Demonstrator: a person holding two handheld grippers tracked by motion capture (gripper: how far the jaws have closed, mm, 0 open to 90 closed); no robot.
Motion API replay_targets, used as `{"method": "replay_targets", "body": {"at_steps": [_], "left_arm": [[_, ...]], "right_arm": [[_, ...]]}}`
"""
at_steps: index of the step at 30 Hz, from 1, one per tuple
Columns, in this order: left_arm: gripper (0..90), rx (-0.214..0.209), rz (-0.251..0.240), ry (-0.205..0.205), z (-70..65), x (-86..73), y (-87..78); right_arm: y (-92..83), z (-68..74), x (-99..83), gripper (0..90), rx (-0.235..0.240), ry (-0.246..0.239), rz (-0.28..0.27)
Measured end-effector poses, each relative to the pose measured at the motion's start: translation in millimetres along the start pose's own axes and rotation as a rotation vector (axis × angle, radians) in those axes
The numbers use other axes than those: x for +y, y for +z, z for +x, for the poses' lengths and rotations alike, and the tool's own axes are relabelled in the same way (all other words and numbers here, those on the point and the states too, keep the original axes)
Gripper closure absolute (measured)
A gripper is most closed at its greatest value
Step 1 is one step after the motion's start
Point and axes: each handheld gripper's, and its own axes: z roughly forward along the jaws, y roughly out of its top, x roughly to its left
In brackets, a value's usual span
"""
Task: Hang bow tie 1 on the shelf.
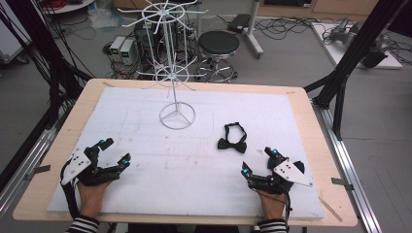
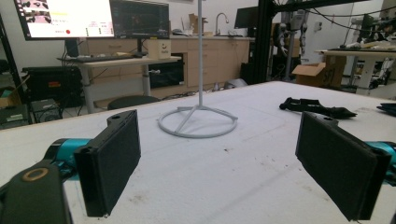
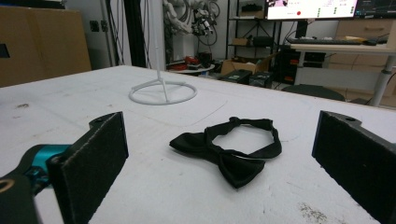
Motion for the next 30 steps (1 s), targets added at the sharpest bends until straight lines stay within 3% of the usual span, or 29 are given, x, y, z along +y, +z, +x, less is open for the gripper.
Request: {"method": "replay_targets", "body": {"at_steps": [21,30], "left_arm": [[14.3,0.012,-0.003,0.004,-0.4,0.0,-0.5],[14.3,0.011,-0.010,0.004,-0.3,-0.3,-1.1]], "right_arm": [[1.7,1.0,1.0,2.7,-0.001,-0.006,0.018],[3.2,6.3,10.1,2.7,0.034,-0.014,0.025]]}}
